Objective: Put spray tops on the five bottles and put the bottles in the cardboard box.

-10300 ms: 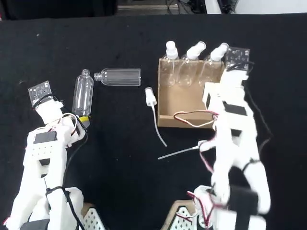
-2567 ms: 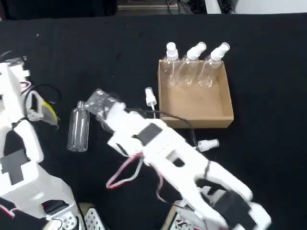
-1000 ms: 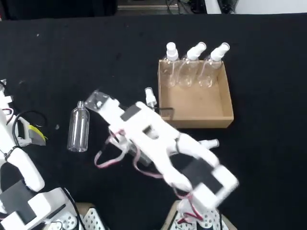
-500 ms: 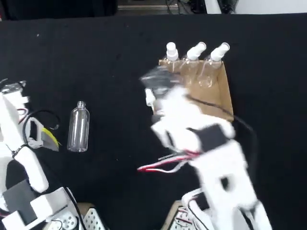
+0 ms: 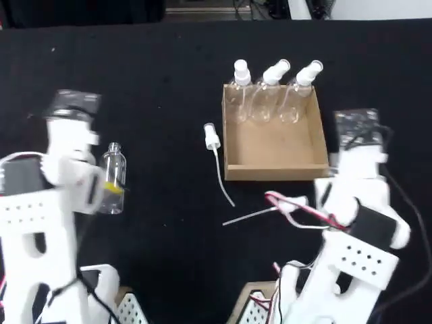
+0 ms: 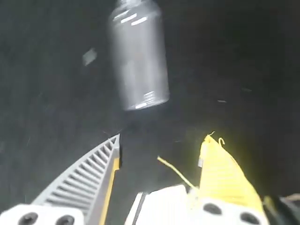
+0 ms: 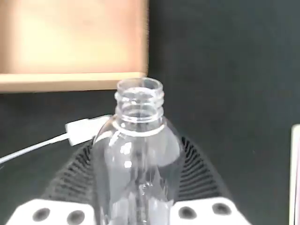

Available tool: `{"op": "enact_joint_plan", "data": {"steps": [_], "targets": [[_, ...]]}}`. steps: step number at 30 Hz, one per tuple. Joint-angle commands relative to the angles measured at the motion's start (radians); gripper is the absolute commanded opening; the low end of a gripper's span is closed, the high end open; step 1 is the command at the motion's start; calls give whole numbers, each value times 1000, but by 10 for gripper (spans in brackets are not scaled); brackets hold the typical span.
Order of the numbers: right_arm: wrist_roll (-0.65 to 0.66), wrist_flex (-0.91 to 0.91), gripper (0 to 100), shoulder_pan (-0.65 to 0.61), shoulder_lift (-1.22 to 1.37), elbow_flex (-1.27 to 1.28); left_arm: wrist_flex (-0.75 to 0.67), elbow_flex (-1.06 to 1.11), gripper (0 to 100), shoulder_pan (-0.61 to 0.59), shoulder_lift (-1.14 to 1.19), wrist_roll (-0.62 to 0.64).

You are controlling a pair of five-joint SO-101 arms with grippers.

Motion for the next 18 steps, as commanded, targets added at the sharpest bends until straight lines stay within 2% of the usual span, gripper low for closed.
{"op": "enact_joint_plan", "data": {"steps": [1,5,8,12,18], "targets": [[60,-98,10,160,-21,24,9,-10,267,380,-52,58],[107,-170,11,325,-21,61,-15,-7,267,674,-52,97],[133,-226,11,422,-19,88,-104,-5,267,831,-52,126],[192,-265,11,505,-19,114,-207,13,267,917,-25,130],[204,-296,11,559,-18,116,-292,5,267,958,178,129]]}}
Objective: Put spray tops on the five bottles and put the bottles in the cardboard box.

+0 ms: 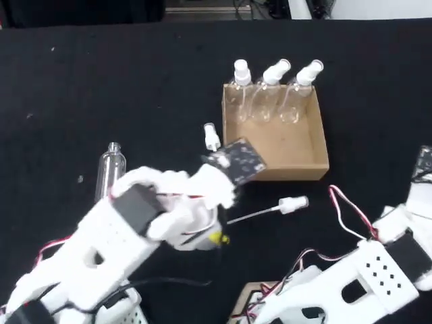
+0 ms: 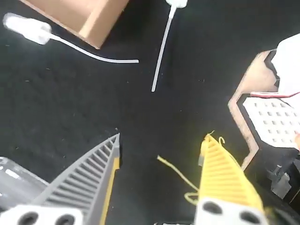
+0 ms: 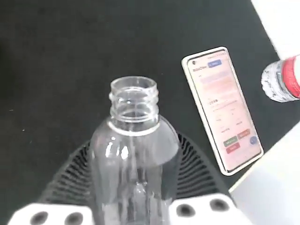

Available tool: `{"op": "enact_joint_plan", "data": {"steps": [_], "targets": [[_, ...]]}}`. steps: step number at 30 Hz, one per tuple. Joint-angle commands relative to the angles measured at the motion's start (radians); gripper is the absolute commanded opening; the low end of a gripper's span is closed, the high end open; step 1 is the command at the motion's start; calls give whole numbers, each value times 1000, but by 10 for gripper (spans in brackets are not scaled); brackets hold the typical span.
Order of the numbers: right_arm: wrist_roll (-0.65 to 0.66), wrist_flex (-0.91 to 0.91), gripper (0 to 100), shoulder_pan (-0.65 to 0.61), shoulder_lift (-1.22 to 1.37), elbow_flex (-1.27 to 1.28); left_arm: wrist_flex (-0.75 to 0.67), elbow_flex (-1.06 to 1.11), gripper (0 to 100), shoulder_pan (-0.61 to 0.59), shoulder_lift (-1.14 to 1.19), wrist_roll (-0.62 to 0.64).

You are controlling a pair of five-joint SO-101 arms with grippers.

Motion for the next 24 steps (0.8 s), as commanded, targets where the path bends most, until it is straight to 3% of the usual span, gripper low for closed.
{"op": "enact_joint_plan", "data": {"steps": [1,10,19,24], "targets": [[8,-28,11,31,-18,-7,-75,-27,267,39,152,9],[8,-23,11,31,-18,-4,-278,-7,267,47,442,17],[8,-20,11,28,36,-4,-600,228,267,12,442,72],[57,-28,11,23,170,-13,-623,249,267,-67,434,72]]}}
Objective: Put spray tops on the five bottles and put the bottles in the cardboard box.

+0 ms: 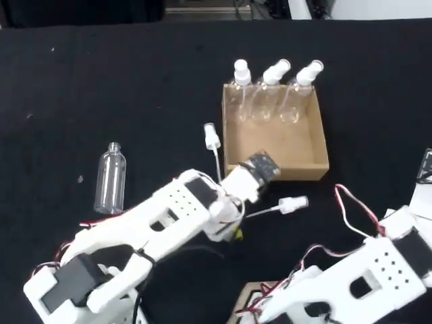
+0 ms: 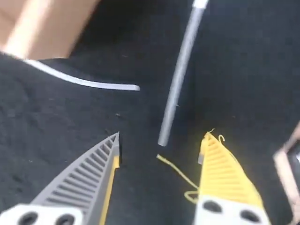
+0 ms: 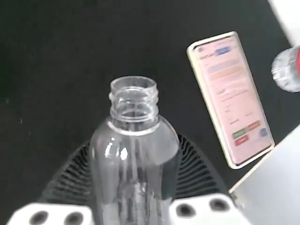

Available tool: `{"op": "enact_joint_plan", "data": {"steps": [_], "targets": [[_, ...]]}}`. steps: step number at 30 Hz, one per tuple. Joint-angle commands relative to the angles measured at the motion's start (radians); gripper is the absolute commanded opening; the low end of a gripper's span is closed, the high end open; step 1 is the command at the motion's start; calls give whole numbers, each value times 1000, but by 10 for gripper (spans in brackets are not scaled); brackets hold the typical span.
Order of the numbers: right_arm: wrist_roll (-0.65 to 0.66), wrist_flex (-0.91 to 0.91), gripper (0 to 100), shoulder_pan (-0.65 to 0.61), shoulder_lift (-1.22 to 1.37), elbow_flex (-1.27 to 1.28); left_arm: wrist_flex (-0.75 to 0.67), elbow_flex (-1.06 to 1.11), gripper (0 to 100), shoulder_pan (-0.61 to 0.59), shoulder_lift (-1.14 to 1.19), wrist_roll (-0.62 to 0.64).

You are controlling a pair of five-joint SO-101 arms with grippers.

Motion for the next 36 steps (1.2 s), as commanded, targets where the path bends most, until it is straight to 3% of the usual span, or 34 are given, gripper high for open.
{"op": "enact_joint_plan", "data": {"steps": [1,16,26,31,36], "targets": [[44,-26,11,14,81,-13,-29,-8,267,-74,-32,11],[43,-26,11,14,137,-33,-126,33,267,-36,-23,110],[43,-21,11,12,139,-31,-133,51,266,38,-21,109],[43,-20,11,12,137,-27,-135,50,266,19,6,109],[43,-20,11,12,137,-27,-137,42,163,58,80,109]]}}
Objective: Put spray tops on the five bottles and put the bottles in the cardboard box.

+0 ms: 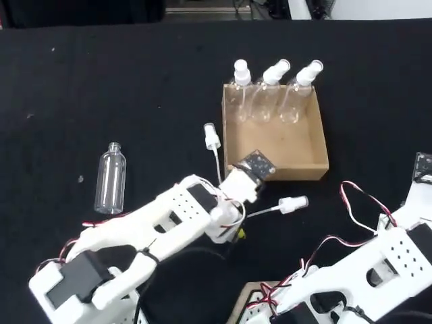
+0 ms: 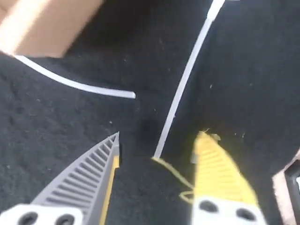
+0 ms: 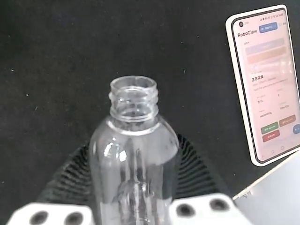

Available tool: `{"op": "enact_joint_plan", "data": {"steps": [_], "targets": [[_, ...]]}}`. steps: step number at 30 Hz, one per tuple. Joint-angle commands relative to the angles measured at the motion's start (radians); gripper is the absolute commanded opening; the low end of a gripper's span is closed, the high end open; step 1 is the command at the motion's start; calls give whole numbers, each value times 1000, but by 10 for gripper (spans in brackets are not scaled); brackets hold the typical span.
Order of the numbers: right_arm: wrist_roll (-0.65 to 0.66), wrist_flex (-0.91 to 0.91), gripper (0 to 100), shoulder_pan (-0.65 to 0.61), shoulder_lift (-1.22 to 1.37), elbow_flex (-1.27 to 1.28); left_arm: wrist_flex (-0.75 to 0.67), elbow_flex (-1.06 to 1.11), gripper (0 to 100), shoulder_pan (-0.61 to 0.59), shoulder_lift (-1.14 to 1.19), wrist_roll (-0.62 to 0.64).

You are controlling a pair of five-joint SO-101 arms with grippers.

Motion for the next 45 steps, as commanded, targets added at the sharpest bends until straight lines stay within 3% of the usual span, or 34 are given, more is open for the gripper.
{"op": "enact_joint_plan", "data": {"steps": [1,34,45], "targets": [[3,-18,11,12,1,-27,-15,-27,154,38,40,9],[2,-18,11,-26,5,-24,-6,-114,148,45,48,58],[2,-18,11,-26,5,-24,-6,-113,40,48,48,58]]}}
